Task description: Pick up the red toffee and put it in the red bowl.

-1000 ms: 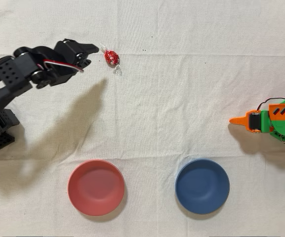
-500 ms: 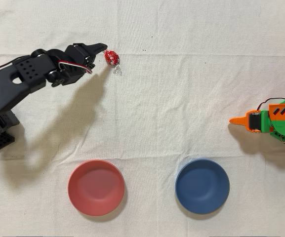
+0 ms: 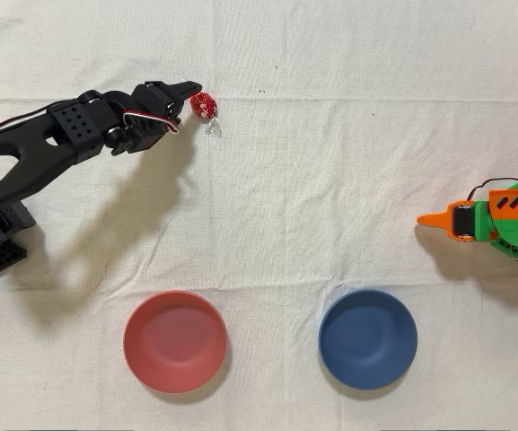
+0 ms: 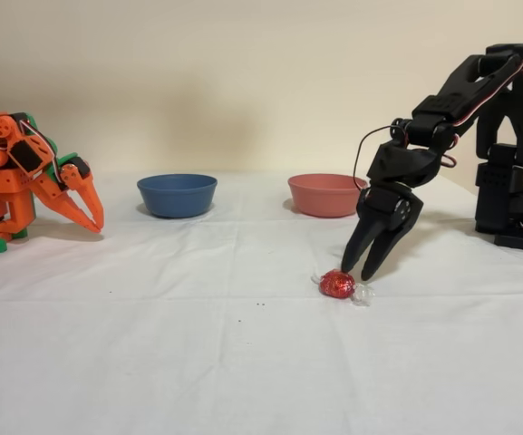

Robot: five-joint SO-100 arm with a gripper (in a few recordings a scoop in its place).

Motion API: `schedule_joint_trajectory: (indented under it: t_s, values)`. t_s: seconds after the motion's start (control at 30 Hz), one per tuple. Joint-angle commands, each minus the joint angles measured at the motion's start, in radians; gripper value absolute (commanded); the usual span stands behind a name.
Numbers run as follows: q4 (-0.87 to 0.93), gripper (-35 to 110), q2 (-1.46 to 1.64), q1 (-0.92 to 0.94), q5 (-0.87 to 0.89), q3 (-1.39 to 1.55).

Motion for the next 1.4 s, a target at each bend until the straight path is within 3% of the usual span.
schedule_joint_trajectory:
  t_s: [0.0,0.87,1.37]
  values:
    - [-0.006,29,0.011,-0.014,-0.018,-0.081]
    - [-0.034,28,-0.133,0.020,-0.087,-0.229]
    - [-0.049,14,-0.129,0.021,-0.089,-0.201]
